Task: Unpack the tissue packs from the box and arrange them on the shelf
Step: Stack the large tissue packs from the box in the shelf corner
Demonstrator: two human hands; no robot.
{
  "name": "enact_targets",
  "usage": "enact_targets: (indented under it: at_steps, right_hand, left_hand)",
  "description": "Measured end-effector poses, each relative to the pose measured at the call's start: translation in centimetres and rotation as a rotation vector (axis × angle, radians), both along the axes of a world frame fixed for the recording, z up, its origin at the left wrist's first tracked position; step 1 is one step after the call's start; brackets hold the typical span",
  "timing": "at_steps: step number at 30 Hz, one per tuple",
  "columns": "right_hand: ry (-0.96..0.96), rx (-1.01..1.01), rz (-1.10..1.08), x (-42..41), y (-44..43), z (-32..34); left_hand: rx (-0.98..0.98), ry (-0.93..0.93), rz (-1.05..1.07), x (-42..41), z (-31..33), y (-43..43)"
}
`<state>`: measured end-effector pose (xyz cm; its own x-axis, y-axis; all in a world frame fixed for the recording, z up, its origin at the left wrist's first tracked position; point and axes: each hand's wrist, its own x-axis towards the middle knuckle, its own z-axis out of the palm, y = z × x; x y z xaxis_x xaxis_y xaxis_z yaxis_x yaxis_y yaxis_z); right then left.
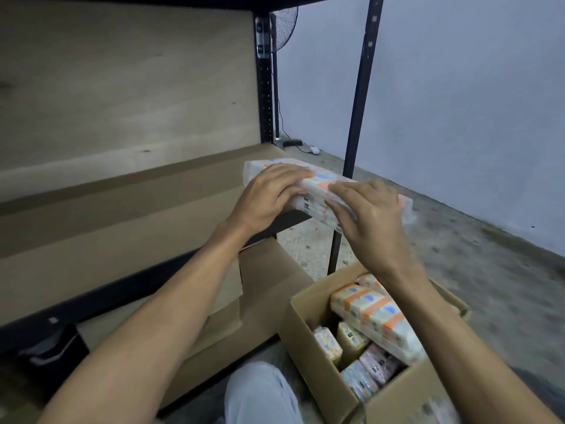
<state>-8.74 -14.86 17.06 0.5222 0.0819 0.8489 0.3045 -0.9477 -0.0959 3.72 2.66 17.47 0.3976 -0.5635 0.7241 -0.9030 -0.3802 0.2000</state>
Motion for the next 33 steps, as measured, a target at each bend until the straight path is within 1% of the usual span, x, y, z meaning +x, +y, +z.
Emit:
enact_targets:
  at_steps: [5, 10, 14, 18, 21, 23, 25, 28, 29, 33]
  right_hand:
    - [0.050, 0.024, 0.029, 3.6, 1.6, -1.9]
    - [0.074, 0.037, 0.012, 6.7, 3.7, -3.3]
    - [0.177, 0.060, 0.006, 9.1, 5.6, -3.6]
    - [0.324, 0.094, 0.030, 11.4, 7.2, -3.0]
    - [0.388, 0.107, 0.108, 12.4, 7.2, -1.9]
    - [0.379, 0.144, 0.181, 12.3, 6.2, -1.3]
    - [0.343, 0.106, 0.179, 12.1, 4.8, -1.3]
    - [0.420, -0.081, 0.092, 12.3, 3.5, -2.5]
    - [0.428, -0.105, 0.074, 12.5, 3.4, -3.0]
    - [0.342, -0.079, 0.032, 13.5, 3.6, -3.9]
  left_hand:
    - [0.071, 0.075, 0.068, 2.3, -1.5, 2.0]
    - [0.095, 0.127, 0.155, 4.3, -2.8, 3.8]
    - [0.042, 0.198, 0.328, 5.8, -3.9, 5.3]
    - [0.082, 0.339, 0.549, 6.7, -5.2, 6.3]
    - [0.089, 0.389, 0.628, 6.8, -5.5, 6.3]
    - [0.120, 0.416, 0.667, 6.8, -5.6, 6.2]
    - [0.156, 0.437, 0.705, 6.8, -5.7, 6.1]
    - [0.185, 0.474, 0.725, 6.7, -5.7, 5.8]
    - [0.186, 0.492, 0.727, 6.6, -5.7, 5.8]
    - [0.213, 0.566, 0.755, 6.7, -5.7, 5.7]
